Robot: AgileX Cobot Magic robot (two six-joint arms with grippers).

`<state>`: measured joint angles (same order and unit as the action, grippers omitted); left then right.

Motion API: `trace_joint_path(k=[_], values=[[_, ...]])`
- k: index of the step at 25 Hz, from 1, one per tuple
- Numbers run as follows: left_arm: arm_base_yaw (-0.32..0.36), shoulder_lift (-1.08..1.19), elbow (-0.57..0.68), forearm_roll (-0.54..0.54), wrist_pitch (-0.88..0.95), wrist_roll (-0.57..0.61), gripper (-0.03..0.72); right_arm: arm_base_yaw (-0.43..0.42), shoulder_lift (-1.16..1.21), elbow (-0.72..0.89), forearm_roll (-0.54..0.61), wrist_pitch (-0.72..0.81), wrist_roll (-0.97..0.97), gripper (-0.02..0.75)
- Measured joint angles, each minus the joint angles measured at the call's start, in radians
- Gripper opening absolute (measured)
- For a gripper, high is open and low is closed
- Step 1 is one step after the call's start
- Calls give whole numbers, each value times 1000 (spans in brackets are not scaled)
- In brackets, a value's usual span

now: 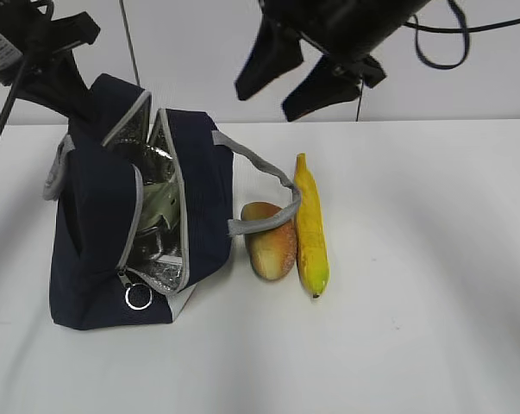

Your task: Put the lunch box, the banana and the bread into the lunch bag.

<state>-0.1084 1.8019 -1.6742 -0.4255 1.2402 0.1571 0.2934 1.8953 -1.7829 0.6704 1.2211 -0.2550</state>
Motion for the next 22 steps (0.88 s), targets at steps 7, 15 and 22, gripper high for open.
trace_joint_path(k=[7, 15, 22], values=[[0, 0, 0, 23, 0, 0, 1, -1, -14, 0, -418, -9, 204, 519], [0, 0, 0, 33, 0, 0, 1, -1, 56, 0, -463, -91, 255, 519], [0, 0, 0, 34, 0, 0, 1, -1, 148, -2, -444, -113, 263, 519]])
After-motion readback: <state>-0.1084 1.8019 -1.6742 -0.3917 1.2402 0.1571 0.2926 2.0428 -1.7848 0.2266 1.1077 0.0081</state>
